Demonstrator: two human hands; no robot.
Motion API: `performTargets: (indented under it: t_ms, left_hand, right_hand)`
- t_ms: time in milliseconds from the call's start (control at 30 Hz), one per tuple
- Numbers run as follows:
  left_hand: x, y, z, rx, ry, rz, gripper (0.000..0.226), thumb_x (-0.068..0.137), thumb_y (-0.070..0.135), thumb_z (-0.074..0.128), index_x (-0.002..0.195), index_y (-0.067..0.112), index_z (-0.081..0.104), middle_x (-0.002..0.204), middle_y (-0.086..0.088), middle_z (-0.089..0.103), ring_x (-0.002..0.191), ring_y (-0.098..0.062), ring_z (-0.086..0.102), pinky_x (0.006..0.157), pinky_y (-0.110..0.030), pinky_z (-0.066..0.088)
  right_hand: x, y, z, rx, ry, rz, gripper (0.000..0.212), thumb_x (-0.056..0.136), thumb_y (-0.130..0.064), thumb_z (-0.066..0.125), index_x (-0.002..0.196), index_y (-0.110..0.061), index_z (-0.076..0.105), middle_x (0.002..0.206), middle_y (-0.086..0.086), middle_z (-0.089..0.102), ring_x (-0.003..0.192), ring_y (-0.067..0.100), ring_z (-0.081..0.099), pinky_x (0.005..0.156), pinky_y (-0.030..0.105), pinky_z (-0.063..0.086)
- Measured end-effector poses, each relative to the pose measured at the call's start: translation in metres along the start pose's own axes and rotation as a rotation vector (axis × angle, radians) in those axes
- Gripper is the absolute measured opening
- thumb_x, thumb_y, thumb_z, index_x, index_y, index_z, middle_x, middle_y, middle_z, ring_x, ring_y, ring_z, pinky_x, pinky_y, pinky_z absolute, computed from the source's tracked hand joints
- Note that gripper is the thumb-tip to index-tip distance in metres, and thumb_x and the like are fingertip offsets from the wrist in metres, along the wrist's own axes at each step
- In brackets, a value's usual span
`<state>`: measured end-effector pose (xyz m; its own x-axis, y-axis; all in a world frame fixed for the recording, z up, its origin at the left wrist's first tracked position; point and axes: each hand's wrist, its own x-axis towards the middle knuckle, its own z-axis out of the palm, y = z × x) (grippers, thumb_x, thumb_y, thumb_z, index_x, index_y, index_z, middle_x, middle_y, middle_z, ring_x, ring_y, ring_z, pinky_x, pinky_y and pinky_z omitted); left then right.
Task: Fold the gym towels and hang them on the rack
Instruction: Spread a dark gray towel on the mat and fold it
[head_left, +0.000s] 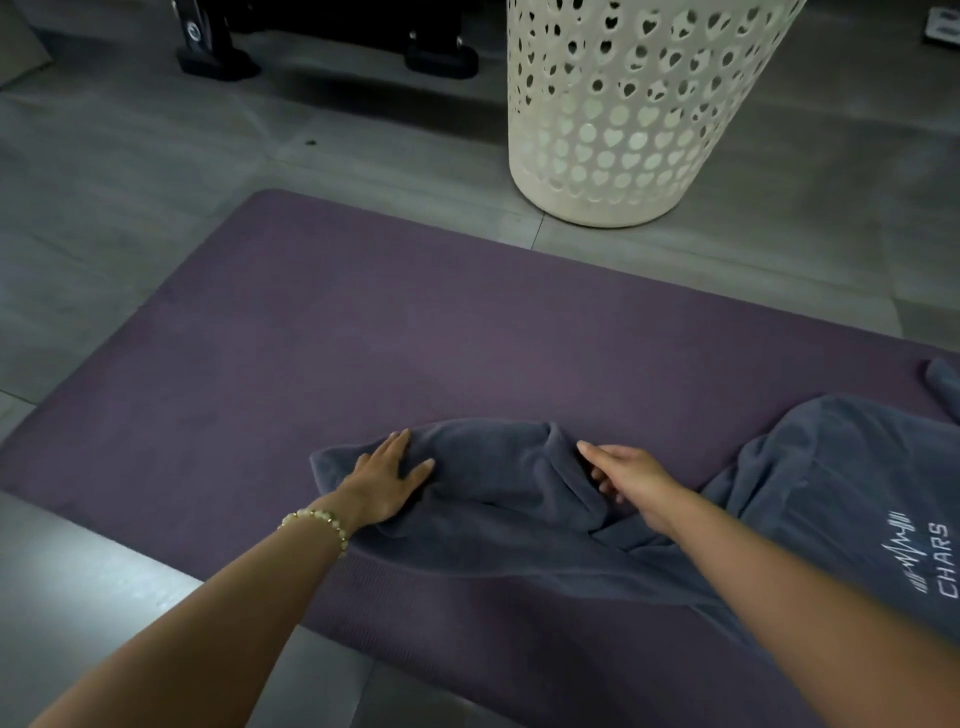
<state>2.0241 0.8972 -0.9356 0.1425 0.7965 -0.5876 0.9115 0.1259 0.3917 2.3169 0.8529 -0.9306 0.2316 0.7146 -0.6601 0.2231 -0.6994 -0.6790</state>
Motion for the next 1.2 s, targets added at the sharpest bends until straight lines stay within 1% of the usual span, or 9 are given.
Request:
performTargets:
  t_ms: [167,267,400,533,633,733,933,1100,1200]
  left_hand:
    - [0.007,-0.014,-0.005,-0.052,-0.022,0.036,0.075,0.096,0.047,0.043,0.153,0.02,0.002,0.161,-0.001,-0.003,0.144,-0.026,0.021,0.117,-0.033,0.017]
    - [0.011,-0.022,-0.008,-0.034,0.032,0.06,0.069,0.094,0.046,0.049,0.15,0.018,0.02,0.149,-0.006,0.032,0.129,-0.026,0.044,0.108,-0.034,0.034]
    - [0.013,-0.024,-0.013,-0.012,0.151,0.083,0.03,0.089,0.05,0.056,0.102,0.023,0.058,0.092,0.001,0.063,0.091,-0.023,0.061,0.078,-0.031,0.046]
    - [0.016,-0.025,-0.036,-0.212,0.283,0.087,0.046,0.087,0.046,0.061,0.058,0.016,0.044,0.057,0.002,0.048,0.058,-0.018,0.046,0.053,-0.03,0.034]
    - [0.016,-0.034,-0.065,-0.532,0.388,0.076,0.045,0.088,0.034,0.064,0.058,0.011,0.041,0.056,-0.003,0.041,0.056,-0.016,0.038,0.052,-0.028,0.032]
    - [0.013,-0.039,-0.095,-0.695,0.534,0.033,0.047,0.088,0.031,0.066,0.055,0.013,0.038,0.051,0.002,0.038,0.05,-0.014,0.035,0.046,-0.024,0.03]
    - [0.01,-0.067,-0.129,-0.873,0.73,-0.081,0.03,0.088,0.029,0.066,0.113,0.013,0.062,0.099,-0.003,0.067,0.088,-0.021,0.064,0.075,-0.033,0.053]
    - [0.003,-0.09,-0.081,-0.846,0.48,-0.292,0.068,0.089,0.035,0.064,0.144,0.008,0.035,0.14,-0.007,0.046,0.122,-0.024,0.049,0.102,-0.038,0.041]
    - [0.003,-0.104,-0.053,-0.89,0.354,-0.413,0.045,0.089,0.039,0.063,0.103,-0.004,0.06,0.1,-0.02,0.066,0.082,-0.025,0.059,0.081,-0.04,0.049]
  right_hand:
    - [0.006,-0.02,0.006,-0.09,-0.01,-0.061,0.034,0.081,-0.043,0.071,0.103,-0.018,0.062,0.086,-0.005,0.06,0.062,0.008,0.051,0.045,0.012,0.039]
    - [0.005,-0.021,0.011,-0.295,-0.135,-0.028,0.044,0.074,-0.051,0.075,0.105,-0.029,0.052,0.096,-0.011,0.055,0.078,0.011,0.056,0.055,0.02,0.045]
    - [0.015,-0.016,0.006,-0.516,0.115,-0.209,0.034,0.083,-0.035,0.072,0.061,-0.015,0.055,0.06,-0.003,0.054,0.058,0.013,0.052,0.057,0.029,0.041]
    - [0.02,-0.064,0.0,-0.573,0.228,-0.344,0.053,0.088,-0.035,0.065,0.05,-0.016,0.035,0.042,-0.002,0.036,0.042,0.012,0.036,0.046,0.03,0.033]
    - [0.03,-0.126,0.018,-0.304,0.171,-0.364,0.037,0.094,-0.023,0.059,0.061,-0.013,0.046,0.038,-0.006,0.053,0.037,0.004,0.051,0.045,0.02,0.042]
    - [0.037,-0.192,0.056,0.025,0.095,-0.411,0.003,0.093,-0.015,0.058,0.096,-0.017,0.058,0.081,-0.003,0.067,0.077,0.01,0.062,0.066,0.02,0.045]
    - [0.032,-0.253,0.106,0.19,-0.201,-0.51,0.078,0.094,-0.005,0.055,0.151,-0.032,0.011,0.151,-0.005,0.036,0.137,0.014,0.036,0.108,0.032,0.036]
    - [0.032,-0.174,0.107,-0.054,-0.164,-0.438,0.062,0.09,-0.007,0.062,0.144,-0.022,0.035,0.15,0.007,0.038,0.131,0.023,0.044,0.097,0.027,0.038]
    - [0.026,-0.113,0.112,-0.166,-0.182,-0.403,0.041,0.084,-0.01,0.07,0.12,-0.019,0.054,0.132,0.013,0.053,0.098,0.019,0.059,0.08,0.021,0.044]
